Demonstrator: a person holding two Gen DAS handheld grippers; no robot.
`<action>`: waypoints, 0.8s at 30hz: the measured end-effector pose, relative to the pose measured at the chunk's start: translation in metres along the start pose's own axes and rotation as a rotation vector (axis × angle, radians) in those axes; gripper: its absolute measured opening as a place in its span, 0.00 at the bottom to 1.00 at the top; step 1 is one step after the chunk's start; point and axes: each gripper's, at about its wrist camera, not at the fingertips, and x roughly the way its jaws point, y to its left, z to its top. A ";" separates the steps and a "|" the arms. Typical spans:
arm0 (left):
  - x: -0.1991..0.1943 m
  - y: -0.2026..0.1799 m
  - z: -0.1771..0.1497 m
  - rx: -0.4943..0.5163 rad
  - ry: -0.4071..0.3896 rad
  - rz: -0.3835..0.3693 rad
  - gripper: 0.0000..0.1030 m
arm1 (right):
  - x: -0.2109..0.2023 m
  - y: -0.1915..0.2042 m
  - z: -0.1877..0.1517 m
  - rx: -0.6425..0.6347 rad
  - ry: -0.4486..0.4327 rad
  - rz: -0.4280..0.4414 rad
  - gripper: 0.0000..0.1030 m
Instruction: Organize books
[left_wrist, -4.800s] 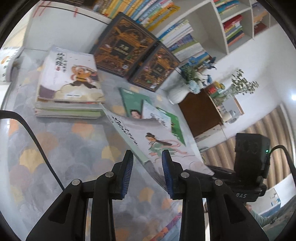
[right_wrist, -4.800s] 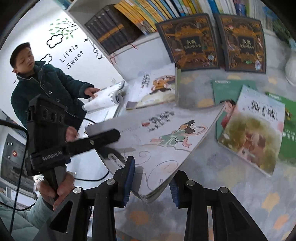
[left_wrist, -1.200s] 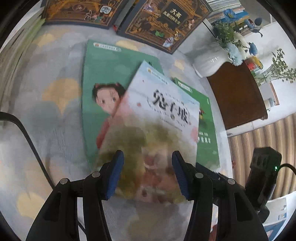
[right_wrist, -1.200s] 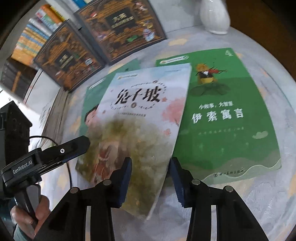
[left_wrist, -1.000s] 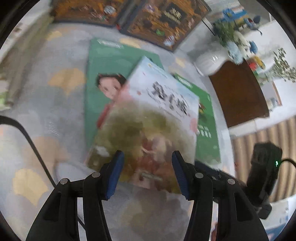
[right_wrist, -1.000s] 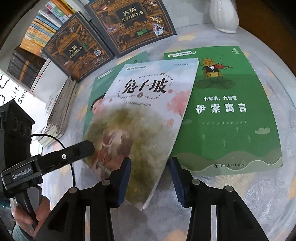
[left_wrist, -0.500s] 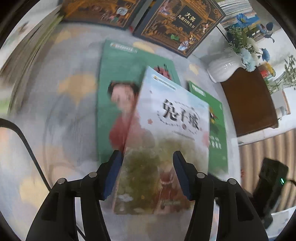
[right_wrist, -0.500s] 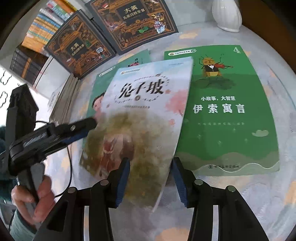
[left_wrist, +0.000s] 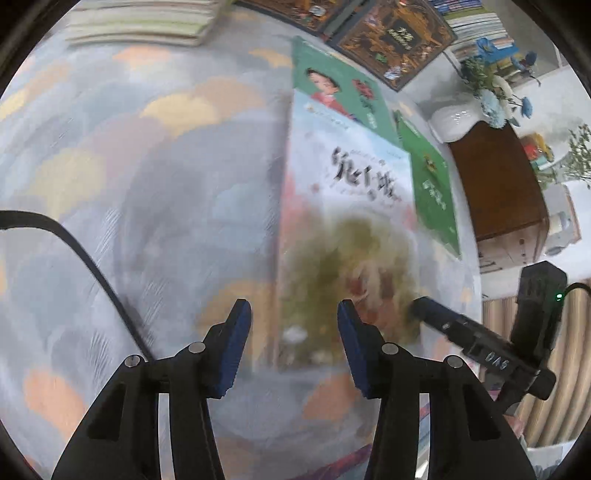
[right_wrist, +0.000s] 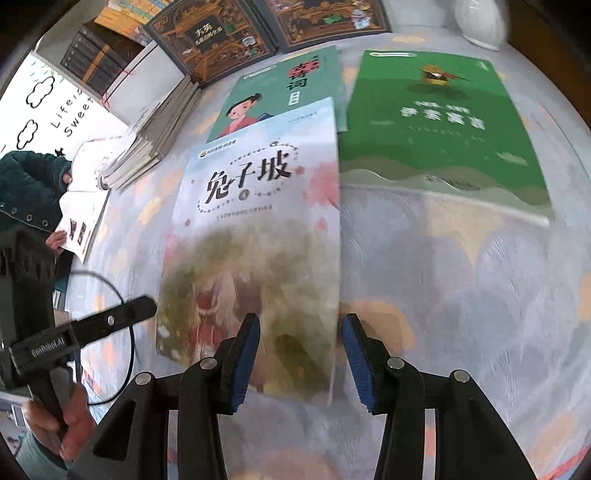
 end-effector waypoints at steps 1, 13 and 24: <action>-0.001 0.000 -0.003 -0.003 -0.007 0.005 0.42 | -0.001 -0.001 -0.001 0.001 -0.003 0.003 0.41; -0.012 0.003 -0.008 -0.125 -0.051 -0.309 0.43 | 0.001 -0.002 -0.014 -0.018 -0.025 0.055 0.40; 0.015 -0.024 -0.015 -0.078 -0.031 -0.196 0.11 | 0.001 -0.007 -0.015 -0.010 -0.013 0.092 0.40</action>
